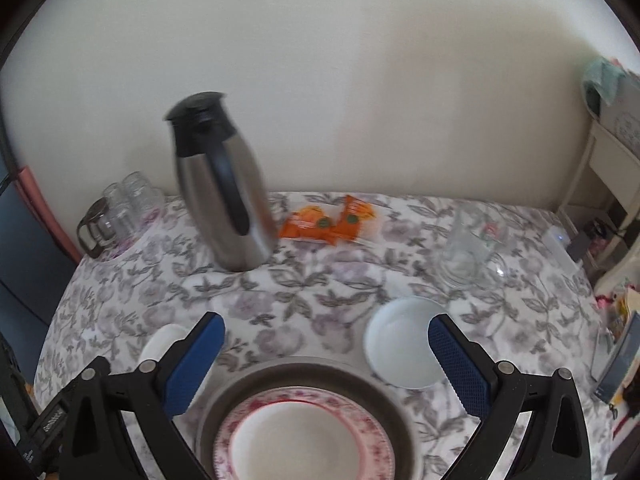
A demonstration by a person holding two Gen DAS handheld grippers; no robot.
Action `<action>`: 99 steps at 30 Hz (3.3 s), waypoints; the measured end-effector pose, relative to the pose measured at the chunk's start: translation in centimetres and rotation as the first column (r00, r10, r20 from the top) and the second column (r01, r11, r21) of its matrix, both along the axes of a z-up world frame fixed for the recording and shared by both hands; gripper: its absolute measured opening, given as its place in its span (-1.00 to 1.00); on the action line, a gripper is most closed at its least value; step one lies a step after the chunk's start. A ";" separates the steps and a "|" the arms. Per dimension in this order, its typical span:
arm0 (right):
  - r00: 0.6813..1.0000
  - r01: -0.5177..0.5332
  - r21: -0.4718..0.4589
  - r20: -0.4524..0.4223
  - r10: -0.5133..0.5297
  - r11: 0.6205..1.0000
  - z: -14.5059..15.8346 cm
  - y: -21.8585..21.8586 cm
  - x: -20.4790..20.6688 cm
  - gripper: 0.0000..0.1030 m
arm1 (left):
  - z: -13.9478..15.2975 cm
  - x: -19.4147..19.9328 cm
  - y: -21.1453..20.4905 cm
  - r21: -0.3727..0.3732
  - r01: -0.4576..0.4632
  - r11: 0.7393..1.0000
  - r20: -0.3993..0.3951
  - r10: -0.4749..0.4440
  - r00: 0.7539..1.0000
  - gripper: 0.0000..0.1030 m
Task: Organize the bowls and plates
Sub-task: 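Withdraw the right gripper from the basin toward the white square bowl, then move both grippers to the rim of the pale blue round bowl, then close both grippers on the pale blue bowl rim, then lift the pale blue bowl by its rim over the steel basin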
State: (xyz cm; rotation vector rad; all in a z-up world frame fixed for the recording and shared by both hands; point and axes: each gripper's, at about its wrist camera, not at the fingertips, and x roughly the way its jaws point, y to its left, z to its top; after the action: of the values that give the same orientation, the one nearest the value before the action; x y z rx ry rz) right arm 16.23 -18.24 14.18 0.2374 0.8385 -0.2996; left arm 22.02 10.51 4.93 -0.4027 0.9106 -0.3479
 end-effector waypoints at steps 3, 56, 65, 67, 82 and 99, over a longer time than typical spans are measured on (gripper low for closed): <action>0.998 0.052 0.057 -0.032 -0.050 0.997 -1.6 -3.2 -0.9 0.99 | -0.4 0.5 -1.8 0.016 0.045 0.999 -0.034 -0.044 0.998 0.97; 0.990 0.111 0.505 -0.130 -0.051 0.856 -18.5 -16.4 -2.1 -0.47 | -9.0 5.0 -35.4 0.276 0.546 0.791 -0.485 -0.376 0.790 -0.48; 0.990 0.104 0.477 -0.134 -0.045 0.873 -18.2 -15.8 -1.7 -0.51 | -8.8 5.0 -34.9 0.274 0.543 0.794 -0.467 -0.384 0.797 -0.58; 0.990 0.101 0.467 -0.138 -0.041 0.879 -18.1 -15.7 -1.6 -0.51 | -8.6 4.9 -34.9 0.272 0.546 0.793 -0.459 -0.391 0.798 -0.58; 0.986 0.122 0.469 -0.155 -0.055 0.875 -18.0 -15.8 -1.9 -0.51 | -8.1 4.5 -34.3 0.237 0.543 0.806 -0.454 -0.402 0.795 -0.58; 0.998 0.060 0.403 -0.046 -0.045 0.913 -9.7 -14.0 -5.2 -0.51 | -0.4 0.5 -31.3 0.195 0.526 0.828 -0.299 -0.460 0.836 -0.58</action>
State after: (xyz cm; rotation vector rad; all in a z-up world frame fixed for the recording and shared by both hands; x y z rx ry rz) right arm 11.06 -32.29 4.46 0.6456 0.9265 -0.1775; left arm 22.53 -20.75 4.49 0.0615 1.2866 -0.6550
